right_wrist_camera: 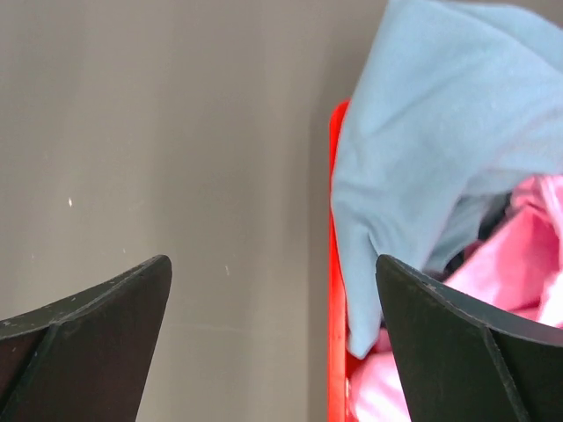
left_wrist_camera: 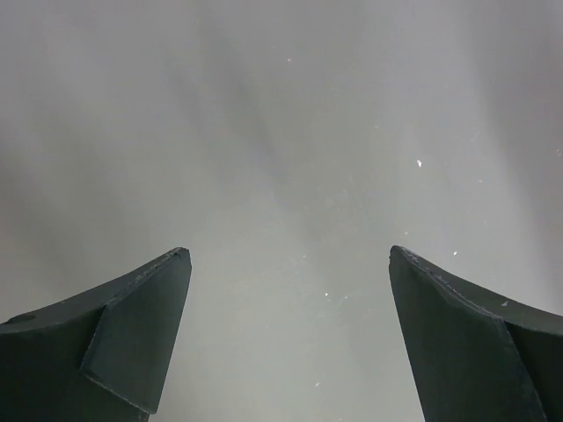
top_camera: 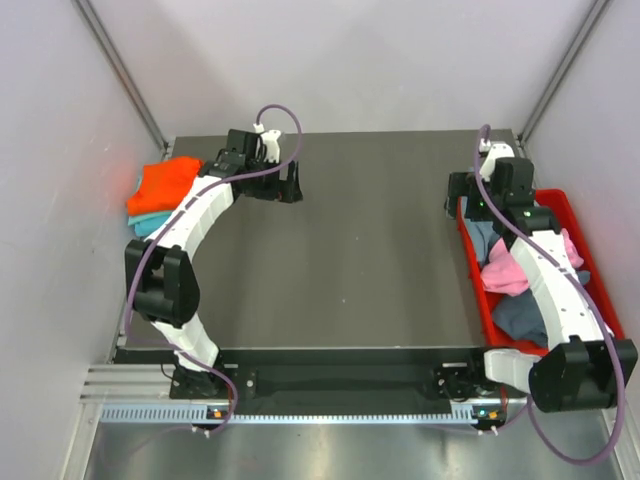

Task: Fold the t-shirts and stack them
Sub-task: Grab the tshirt from the pile, then move the tshirt to the center of the board, then flatten the tshirt out

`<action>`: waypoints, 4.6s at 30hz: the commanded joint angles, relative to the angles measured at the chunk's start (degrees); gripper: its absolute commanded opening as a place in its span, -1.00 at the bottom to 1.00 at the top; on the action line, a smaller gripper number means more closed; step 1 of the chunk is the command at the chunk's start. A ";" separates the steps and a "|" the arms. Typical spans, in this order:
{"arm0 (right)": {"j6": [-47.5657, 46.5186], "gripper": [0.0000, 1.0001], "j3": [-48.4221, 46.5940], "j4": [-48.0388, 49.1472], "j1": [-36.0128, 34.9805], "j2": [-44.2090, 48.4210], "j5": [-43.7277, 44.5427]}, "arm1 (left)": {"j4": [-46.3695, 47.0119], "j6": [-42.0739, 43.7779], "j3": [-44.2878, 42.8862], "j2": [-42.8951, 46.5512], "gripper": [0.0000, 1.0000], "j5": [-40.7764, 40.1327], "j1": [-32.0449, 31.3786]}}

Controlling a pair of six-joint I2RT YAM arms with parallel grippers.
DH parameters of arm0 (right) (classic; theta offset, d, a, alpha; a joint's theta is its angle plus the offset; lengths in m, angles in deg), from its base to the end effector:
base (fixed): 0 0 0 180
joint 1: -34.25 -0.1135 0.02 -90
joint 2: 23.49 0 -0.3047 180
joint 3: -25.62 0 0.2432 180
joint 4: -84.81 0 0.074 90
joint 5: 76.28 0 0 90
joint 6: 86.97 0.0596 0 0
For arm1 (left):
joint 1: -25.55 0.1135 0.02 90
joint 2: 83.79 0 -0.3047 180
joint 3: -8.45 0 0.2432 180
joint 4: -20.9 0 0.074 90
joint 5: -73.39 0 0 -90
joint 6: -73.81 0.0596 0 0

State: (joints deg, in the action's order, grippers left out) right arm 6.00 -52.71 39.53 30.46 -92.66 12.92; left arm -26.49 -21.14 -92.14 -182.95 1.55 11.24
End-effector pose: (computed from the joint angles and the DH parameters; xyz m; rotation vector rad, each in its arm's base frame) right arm 0.2590 0.0180 0.3582 -0.0236 2.2022 0.0813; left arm 0.3854 -0.1175 0.3265 0.3478 2.3616 -0.5365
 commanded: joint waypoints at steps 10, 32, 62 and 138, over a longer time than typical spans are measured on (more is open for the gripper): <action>-9.81 0.99 -3.20 -4.15 15.39 4.04 -2.91 | 1.29 -2.69 -0.45 4.58 0.98 5.14 0.50; -3.49 0.88 7.19 -4.86 32.09 -6.15 1.15 | 2.34 -2.34 0.96 6.96 0.81 4.87 2.62; -4.73 -1.00 -26.55 9.90 -2.25 0.62 -24.94 | -0.30 -4.98 -6.85 4.31 0.98 -15.86 4.37; -8.67 0.25 -22.08 12.20 -28.38 -39.28 -26.54 | 0.93 -29.59 37.43 11.44 0.46 0.92 22.30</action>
State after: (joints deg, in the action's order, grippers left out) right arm -0.67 -72.04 50.72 3.73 -130.25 -13.81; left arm -26.82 -50.76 -55.16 -170.47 2.77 33.34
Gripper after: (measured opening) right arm 0.623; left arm 0.732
